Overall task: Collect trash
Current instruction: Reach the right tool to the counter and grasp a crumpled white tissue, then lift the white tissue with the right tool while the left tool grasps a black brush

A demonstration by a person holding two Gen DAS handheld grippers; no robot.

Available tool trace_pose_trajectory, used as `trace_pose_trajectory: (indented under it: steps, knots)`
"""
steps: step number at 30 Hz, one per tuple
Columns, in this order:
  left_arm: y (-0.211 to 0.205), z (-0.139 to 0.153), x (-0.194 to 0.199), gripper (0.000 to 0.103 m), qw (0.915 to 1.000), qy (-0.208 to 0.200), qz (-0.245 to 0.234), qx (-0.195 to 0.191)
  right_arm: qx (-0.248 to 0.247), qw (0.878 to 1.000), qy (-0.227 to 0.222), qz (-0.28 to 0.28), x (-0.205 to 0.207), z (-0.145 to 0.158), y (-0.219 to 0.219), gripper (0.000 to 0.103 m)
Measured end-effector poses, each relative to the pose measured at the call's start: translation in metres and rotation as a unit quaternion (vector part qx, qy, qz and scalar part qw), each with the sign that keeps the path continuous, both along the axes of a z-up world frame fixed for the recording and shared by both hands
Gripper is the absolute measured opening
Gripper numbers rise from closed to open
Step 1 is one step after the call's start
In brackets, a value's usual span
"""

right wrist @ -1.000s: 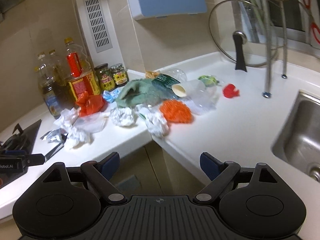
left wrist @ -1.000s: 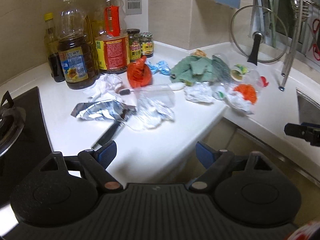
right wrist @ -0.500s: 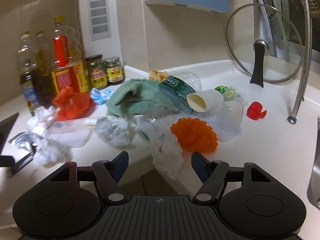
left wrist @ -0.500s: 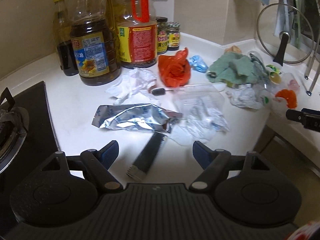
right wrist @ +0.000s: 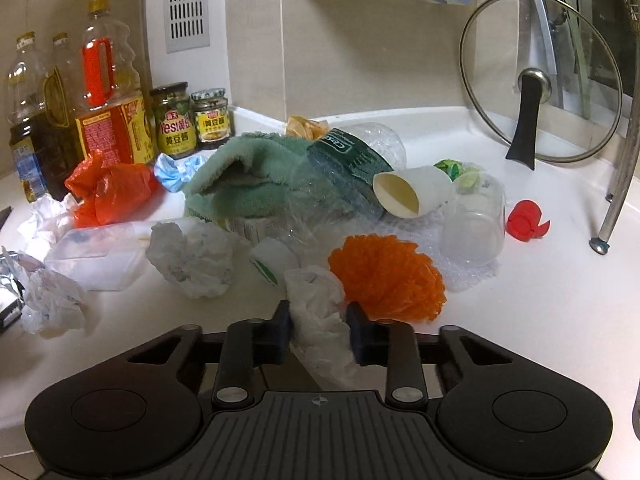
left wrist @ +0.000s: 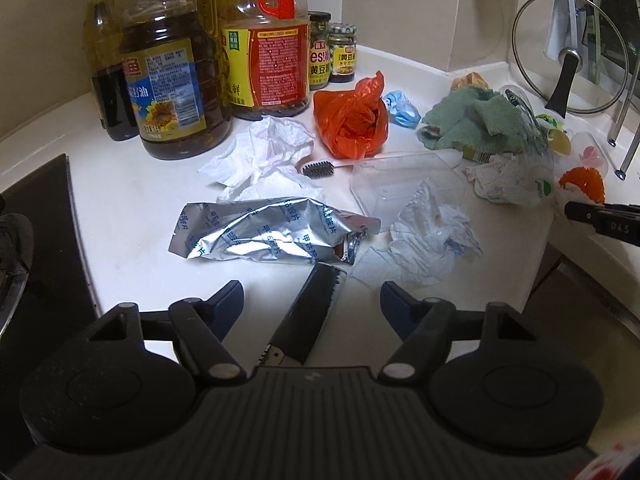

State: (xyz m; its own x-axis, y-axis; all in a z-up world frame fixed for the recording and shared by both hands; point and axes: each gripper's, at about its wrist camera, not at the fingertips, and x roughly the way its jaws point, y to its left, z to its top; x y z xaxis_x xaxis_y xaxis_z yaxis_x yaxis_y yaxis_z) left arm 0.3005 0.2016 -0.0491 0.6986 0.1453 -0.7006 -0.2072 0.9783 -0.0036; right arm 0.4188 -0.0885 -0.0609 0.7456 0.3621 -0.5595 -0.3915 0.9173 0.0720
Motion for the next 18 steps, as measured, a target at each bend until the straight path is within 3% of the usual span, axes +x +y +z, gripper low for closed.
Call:
trace_pose_trajectory:
  steps: [3, 11, 18]
  knots:
    - [0.002, -0.002, 0.001, 0.067, 1.0, 0.003, -0.005, -0.004, 0.025, 1.0, -0.001, -0.001, -0.003, 0.004, -0.008, 0.023]
    - [0.002, -0.007, 0.002, 0.055, 0.9999, 0.009, -0.013, 0.001, 0.148, 0.989, 0.001, -0.014, -0.006, 0.029, -0.045, 0.023]
    - [-0.004, -0.011, 0.004, 0.038, 0.9998, 0.014, -0.013, 0.011, 0.175, 0.984, -0.02, -0.013, -0.015, 0.048, -0.06, 0.023]
